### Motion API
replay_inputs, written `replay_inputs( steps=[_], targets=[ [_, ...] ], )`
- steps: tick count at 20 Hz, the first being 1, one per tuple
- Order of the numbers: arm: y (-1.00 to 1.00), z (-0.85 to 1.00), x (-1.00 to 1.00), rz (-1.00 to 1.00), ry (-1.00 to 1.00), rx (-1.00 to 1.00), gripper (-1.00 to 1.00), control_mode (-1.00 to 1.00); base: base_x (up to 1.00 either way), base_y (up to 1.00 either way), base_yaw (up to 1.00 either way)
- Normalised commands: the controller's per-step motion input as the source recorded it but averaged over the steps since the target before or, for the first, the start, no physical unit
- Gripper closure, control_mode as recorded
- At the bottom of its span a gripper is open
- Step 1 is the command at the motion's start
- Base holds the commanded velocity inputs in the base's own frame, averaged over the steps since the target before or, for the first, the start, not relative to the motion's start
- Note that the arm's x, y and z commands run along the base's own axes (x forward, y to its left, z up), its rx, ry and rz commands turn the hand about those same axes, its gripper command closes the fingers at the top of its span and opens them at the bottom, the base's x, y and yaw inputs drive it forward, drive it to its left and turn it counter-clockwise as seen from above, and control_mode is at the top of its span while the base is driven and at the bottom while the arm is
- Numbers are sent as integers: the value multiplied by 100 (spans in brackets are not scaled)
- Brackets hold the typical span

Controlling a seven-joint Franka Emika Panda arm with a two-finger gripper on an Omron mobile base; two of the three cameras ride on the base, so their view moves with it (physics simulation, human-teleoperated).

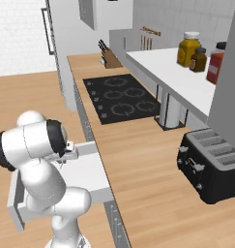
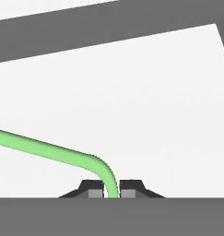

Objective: Take a straw from the drawer in front and place it inside the glass cup on the dining counter.

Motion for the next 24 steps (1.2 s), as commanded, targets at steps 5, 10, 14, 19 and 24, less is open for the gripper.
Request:
replay_inputs(
  steps=[5,10,14,19,24],
  targets=[
    [0,100,45,0,0,12,100,-100,0,0,0],
    [0,100,27,0,0,3,100,-100,0,0,0],
    [0,100,1,0,9,0,100,-100,0,0,0],
    [-6,100,-13,0,12,0,100,-100,0,0,0],
    [-31,100,-35,0,15,-5,100,-100,0,0,0]
  ],
)
